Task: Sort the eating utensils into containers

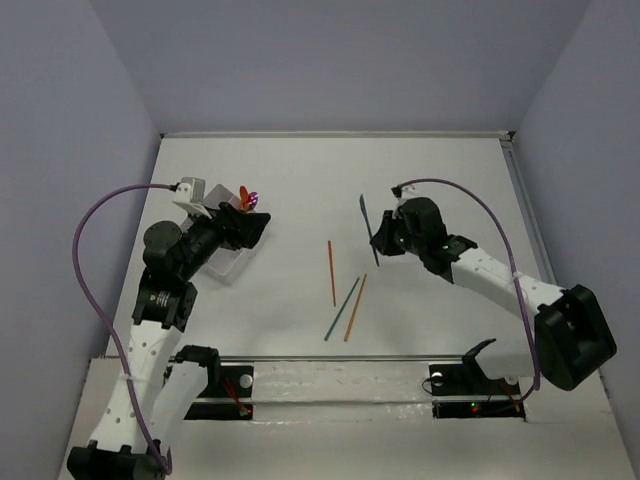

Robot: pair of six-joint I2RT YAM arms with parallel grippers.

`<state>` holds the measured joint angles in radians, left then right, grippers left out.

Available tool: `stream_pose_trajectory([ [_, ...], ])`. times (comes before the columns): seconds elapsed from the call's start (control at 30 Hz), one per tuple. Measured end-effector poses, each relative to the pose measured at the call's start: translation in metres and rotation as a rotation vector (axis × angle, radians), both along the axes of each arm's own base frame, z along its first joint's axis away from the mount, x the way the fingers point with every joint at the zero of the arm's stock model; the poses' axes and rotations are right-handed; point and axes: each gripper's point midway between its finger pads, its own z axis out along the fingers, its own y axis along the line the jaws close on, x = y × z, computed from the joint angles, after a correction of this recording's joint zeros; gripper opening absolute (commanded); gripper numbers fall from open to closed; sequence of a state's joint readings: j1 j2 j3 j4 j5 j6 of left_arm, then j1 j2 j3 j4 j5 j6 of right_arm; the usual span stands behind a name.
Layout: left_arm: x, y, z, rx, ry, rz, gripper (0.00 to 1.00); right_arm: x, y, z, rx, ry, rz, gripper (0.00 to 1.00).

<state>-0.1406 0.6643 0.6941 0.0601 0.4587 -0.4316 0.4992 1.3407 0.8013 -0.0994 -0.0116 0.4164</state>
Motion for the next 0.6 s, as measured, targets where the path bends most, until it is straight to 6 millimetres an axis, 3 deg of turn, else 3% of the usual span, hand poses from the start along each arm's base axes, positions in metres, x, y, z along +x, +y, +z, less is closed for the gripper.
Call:
stream_pose_trajectory([
  [0.03, 0.002, -0.007, -0.007, -0.005, 0.031, -0.024, 0.87, -0.01, 0.023, 0.015, 0.042, -0.038, 0.091, 0.07],
  [0.1, 0.003, -0.016, -0.016, -0.008, 0.07, -0.058, 0.86, -0.025, 0.051, 0.033, 0.095, -0.086, 0.205, 0.07],
  [0.23, 0.001, -0.052, -0.047, 0.012, 0.19, -0.15, 0.85, -0.048, 0.086, 0.056, 0.174, -0.148, 0.37, 0.07],
  [0.37, -0.003, -0.072, -0.058, 0.016, 0.238, -0.182, 0.83, -0.061, 0.104, 0.061, 0.197, -0.169, 0.453, 0.07],
  [0.6, 0.012, -0.097, -0.081, 0.006, 0.307, -0.155, 0.76, -0.078, 0.125, 0.058, 0.213, -0.186, 0.542, 0.07],
])
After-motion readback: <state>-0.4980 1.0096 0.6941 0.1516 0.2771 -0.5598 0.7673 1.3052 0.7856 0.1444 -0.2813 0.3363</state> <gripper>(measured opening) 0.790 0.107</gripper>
